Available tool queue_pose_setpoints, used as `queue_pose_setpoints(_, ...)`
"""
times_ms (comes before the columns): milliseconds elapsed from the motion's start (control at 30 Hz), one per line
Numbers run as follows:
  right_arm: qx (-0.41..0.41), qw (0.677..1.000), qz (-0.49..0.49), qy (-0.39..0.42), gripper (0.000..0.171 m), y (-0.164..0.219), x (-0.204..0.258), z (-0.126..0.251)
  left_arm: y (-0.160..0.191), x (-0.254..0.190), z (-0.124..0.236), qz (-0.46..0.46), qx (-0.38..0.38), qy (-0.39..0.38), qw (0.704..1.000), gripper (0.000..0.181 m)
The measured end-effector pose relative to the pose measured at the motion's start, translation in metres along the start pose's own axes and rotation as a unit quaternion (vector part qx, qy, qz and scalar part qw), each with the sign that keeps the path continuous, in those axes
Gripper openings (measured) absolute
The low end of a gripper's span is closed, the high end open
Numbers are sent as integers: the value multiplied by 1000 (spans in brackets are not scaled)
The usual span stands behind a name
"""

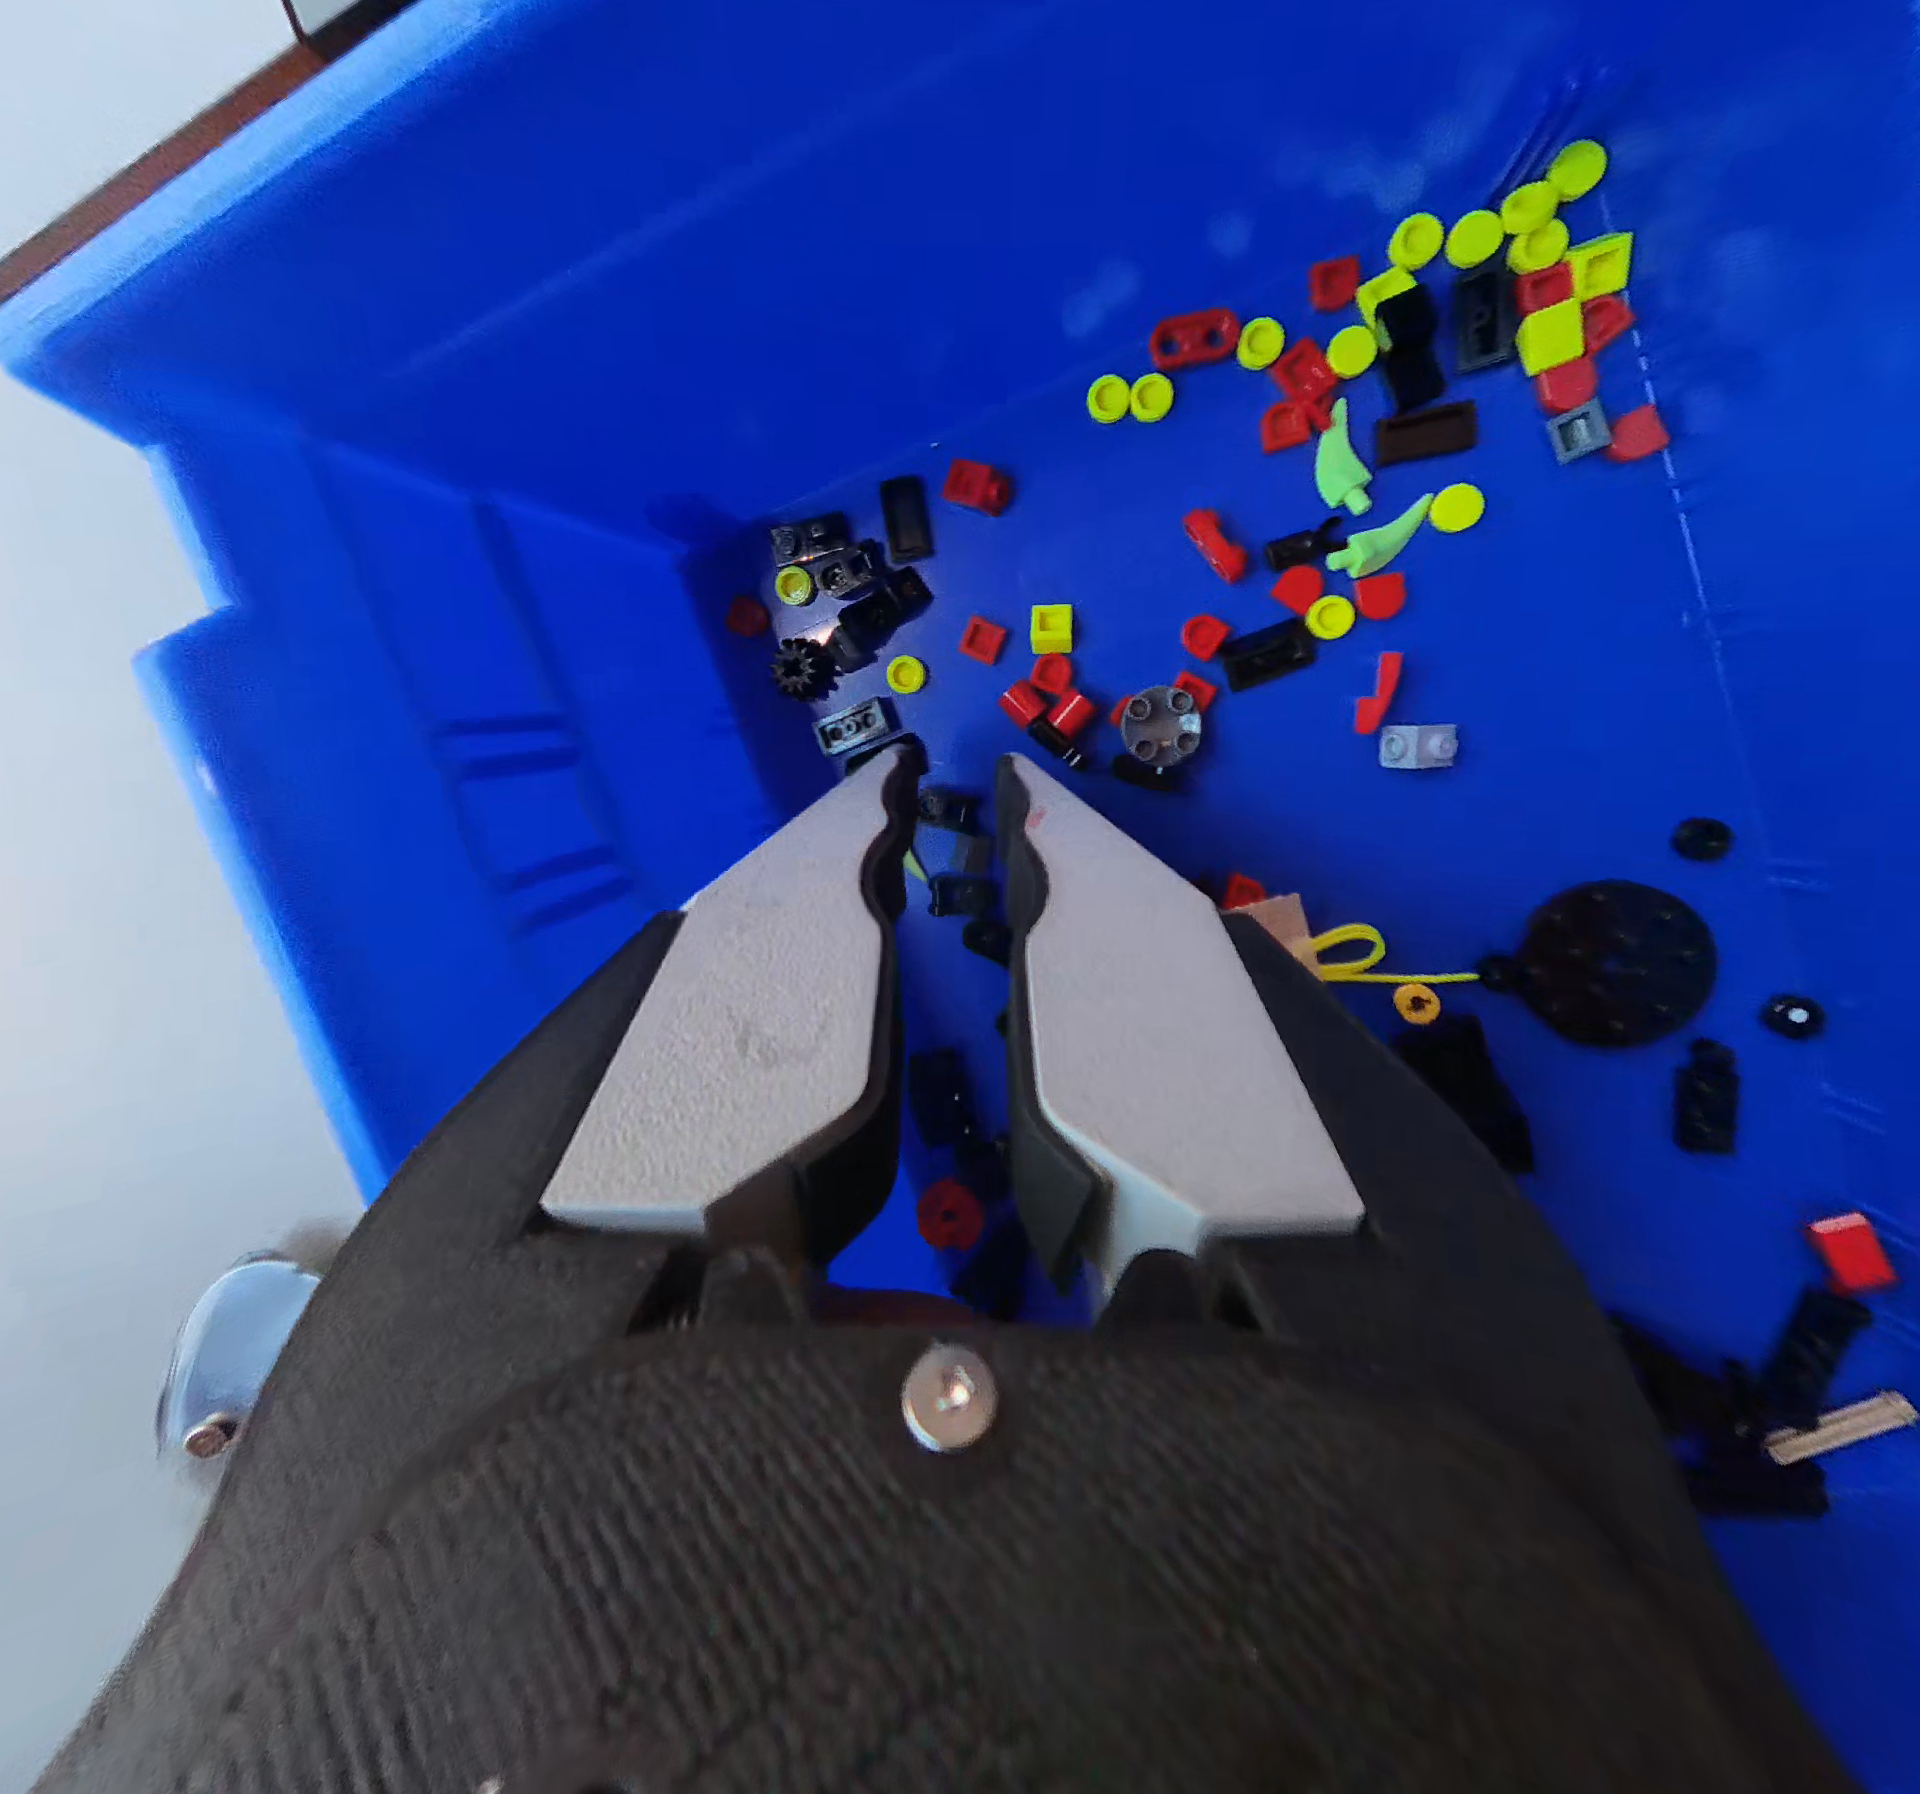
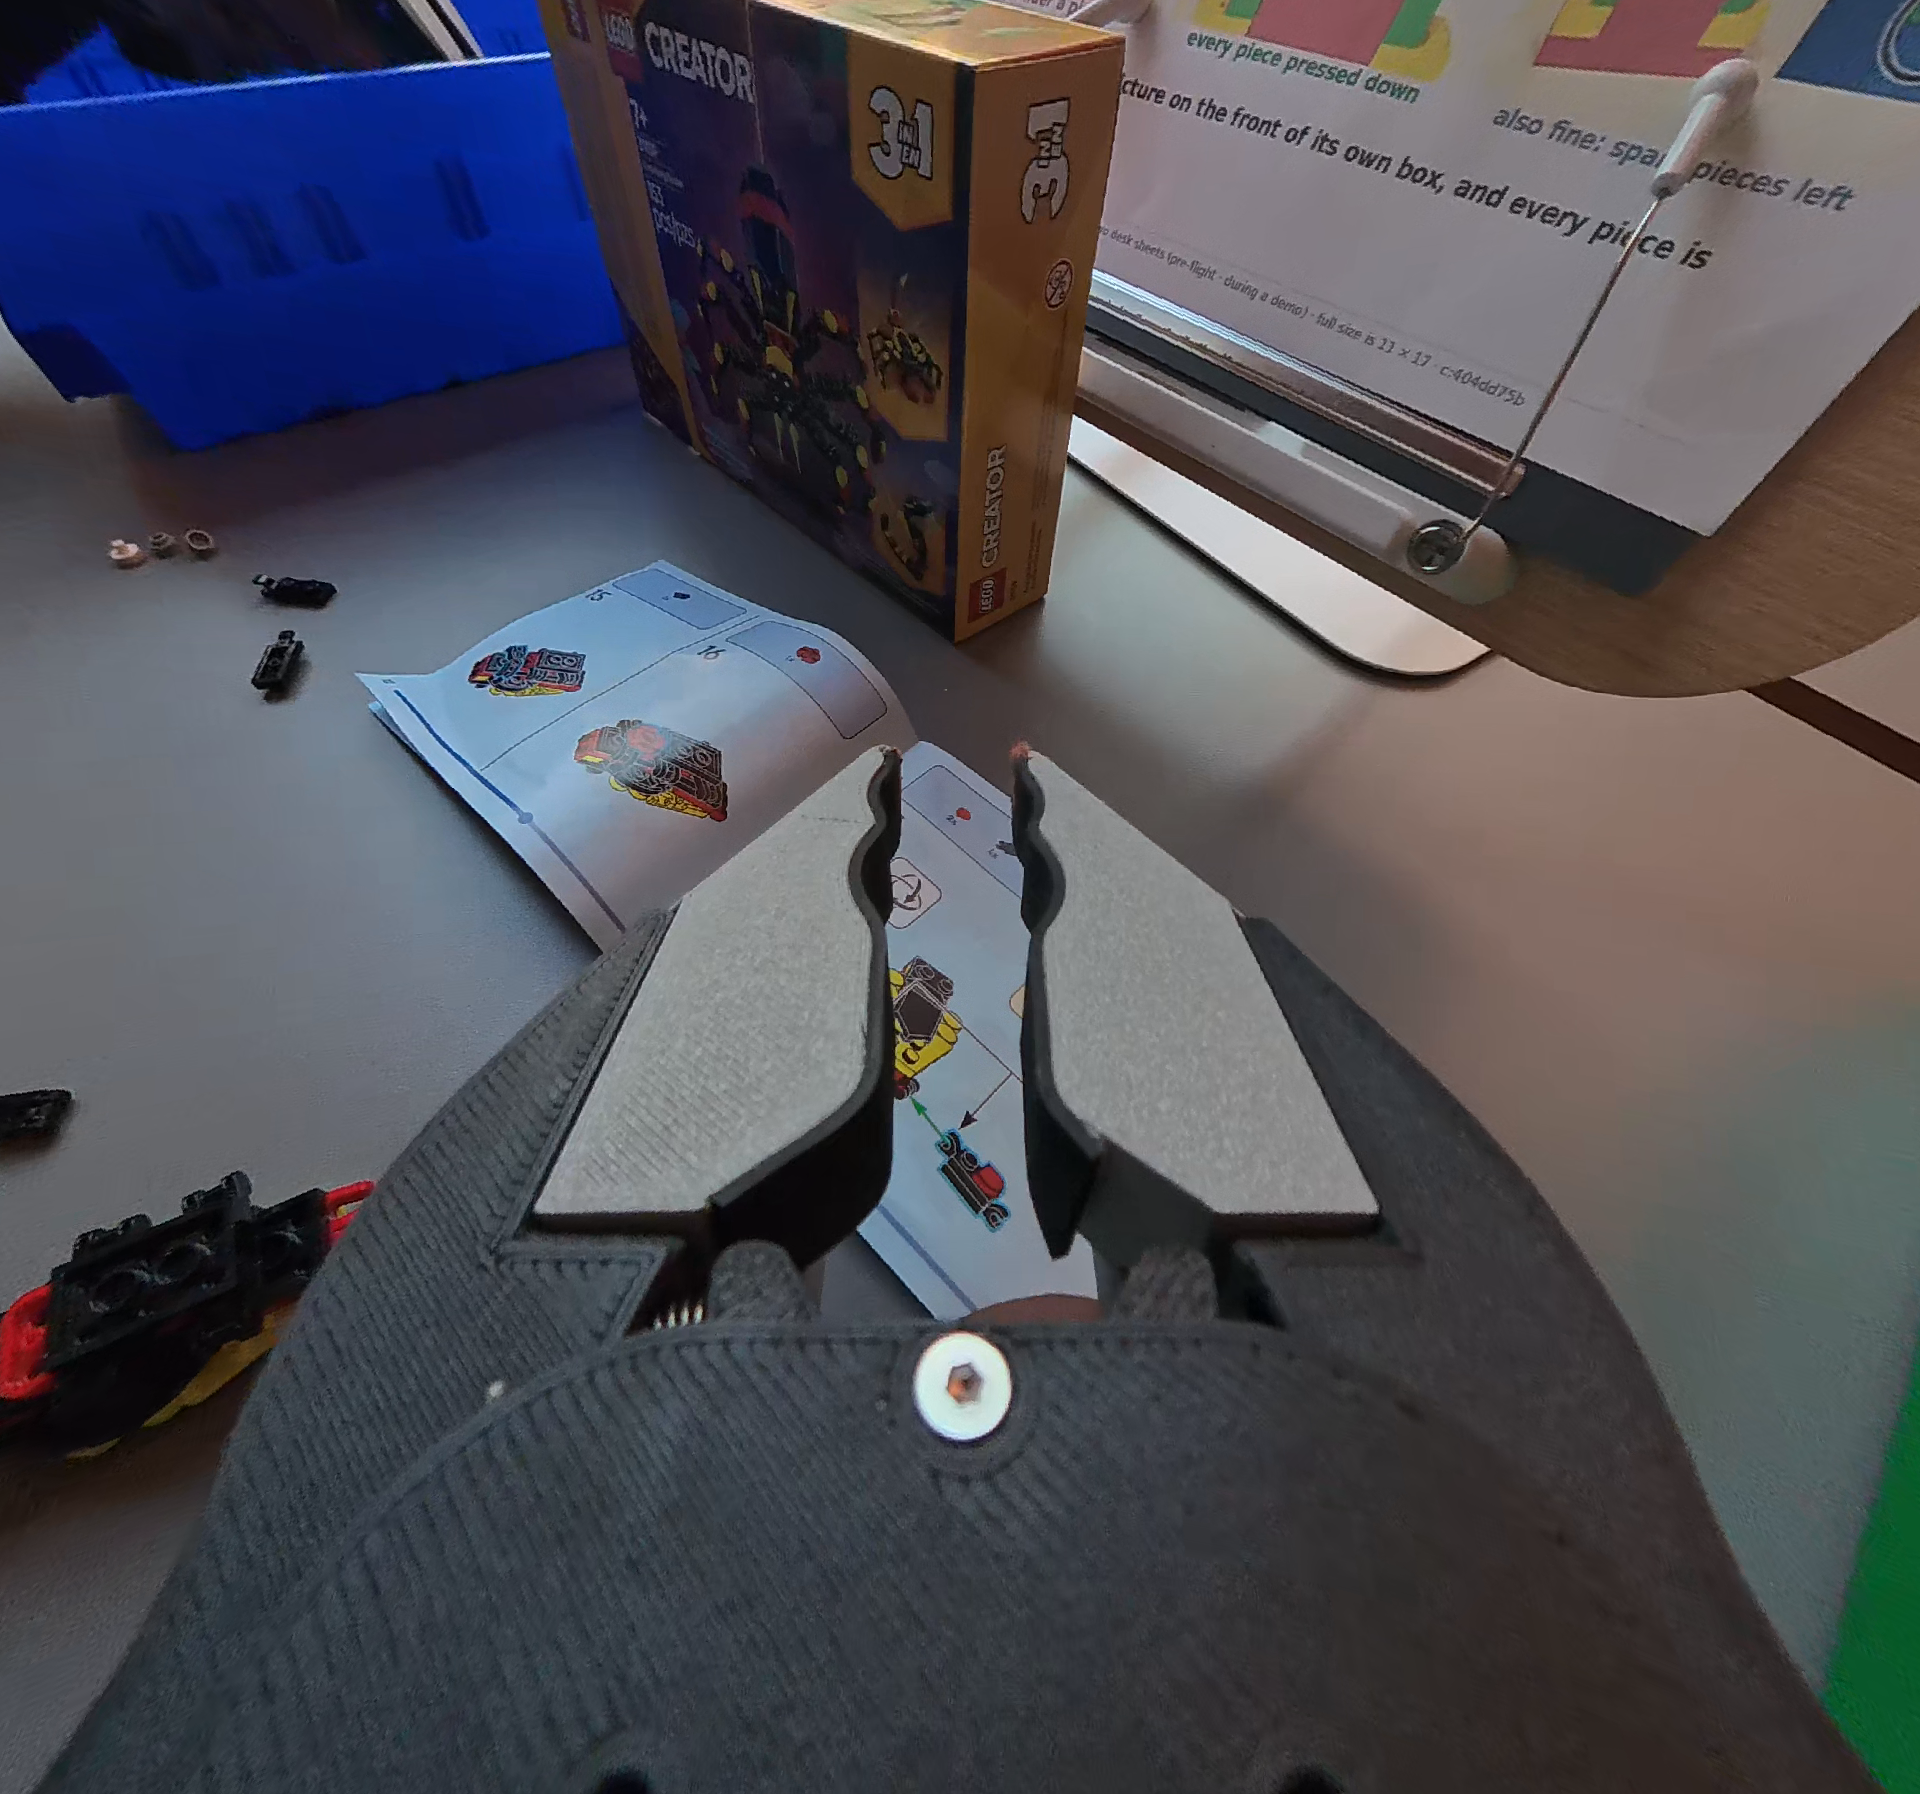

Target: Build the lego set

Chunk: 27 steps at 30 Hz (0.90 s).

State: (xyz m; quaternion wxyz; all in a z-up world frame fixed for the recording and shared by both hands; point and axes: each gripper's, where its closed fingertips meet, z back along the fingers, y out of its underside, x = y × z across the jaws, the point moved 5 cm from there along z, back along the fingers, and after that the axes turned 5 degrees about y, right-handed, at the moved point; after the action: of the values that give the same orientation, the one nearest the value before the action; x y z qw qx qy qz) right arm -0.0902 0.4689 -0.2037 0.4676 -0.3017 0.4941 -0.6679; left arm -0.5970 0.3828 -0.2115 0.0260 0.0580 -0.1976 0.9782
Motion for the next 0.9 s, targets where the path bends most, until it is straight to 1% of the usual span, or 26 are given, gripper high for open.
queue_pose_setpoints(33, 0, 1000, 1, 0, 17, 0, 0, 0, 1, 0, -2, -4, 5, -5, 1000, 12)
queue_pose_setpoints(133, 0, 1000, 5, 1, 17, 0, 1, 0, 6, 2, -7, -11, 31, -17, 999, 12)
queue_pose_setpoints(500, 2, 1000, 14, 3, 17, 0, 2, -1, 7, 1, -13, -17, 42, -12, 999, 10)
queue_pose_setpoints(633, 3, 1000, 15, 4, 17, 0, 2, -1, 8, -2, -13, -21, 47, -2, 999, 4)
queue_pose_setpoints(767, 3, 1000, 16, 4, 17, 1, 2, -1, 10, -2, -11, -23, 51, 3, 998, 12)
queue_pose_setpoints(900, 3, 1000, 17, 5, 17, 1, 3, -1, 11, 1, -10, -19, 53, -2, 998, 14)
